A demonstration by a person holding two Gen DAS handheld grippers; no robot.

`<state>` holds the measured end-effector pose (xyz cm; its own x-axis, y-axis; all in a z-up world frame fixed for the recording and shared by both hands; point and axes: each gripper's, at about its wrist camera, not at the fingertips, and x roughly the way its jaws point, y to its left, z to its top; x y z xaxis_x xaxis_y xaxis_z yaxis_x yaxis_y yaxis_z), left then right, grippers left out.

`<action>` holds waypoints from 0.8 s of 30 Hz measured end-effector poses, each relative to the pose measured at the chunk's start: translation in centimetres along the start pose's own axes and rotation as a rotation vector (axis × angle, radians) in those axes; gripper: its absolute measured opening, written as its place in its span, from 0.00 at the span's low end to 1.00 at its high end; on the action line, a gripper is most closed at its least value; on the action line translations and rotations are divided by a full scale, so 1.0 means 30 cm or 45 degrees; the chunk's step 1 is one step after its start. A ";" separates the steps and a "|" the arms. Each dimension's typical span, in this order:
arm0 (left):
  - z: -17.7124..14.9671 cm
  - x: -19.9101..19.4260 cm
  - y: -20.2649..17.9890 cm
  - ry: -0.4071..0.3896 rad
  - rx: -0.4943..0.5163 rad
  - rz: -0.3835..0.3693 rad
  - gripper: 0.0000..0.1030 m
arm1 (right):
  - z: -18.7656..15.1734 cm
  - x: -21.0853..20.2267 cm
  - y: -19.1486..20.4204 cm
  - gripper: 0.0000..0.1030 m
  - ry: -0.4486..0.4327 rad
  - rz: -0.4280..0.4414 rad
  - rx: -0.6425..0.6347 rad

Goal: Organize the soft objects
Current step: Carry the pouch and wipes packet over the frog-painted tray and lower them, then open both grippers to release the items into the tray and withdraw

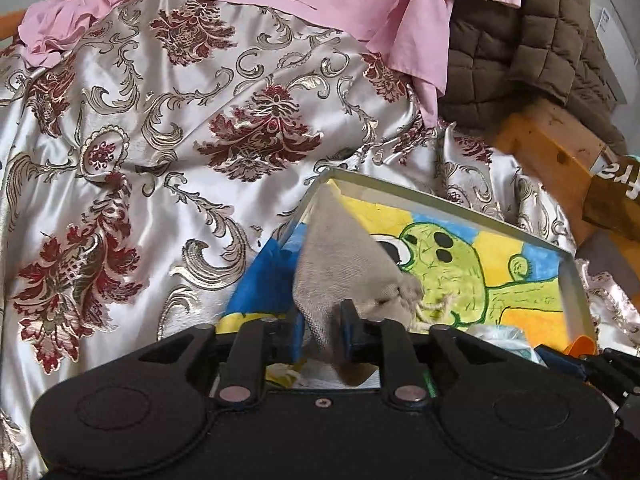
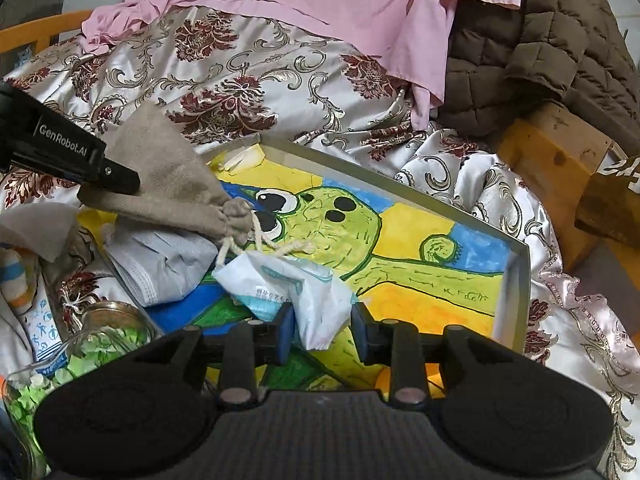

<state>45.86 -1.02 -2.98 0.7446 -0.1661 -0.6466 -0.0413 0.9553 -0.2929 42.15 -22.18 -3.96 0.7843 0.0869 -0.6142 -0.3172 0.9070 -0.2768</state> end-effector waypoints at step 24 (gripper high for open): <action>-0.120 -0.407 -0.110 -0.320 0.320 -0.005 0.89 | -0.002 -0.473 -0.069 0.84 -0.328 -0.030 0.289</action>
<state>34.50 -3.02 3.34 0.8863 -0.1342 -0.4431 0.1038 0.9903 -0.0923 31.66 -25.32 5.28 0.9081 0.1400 -0.3946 -0.1937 0.9760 -0.0996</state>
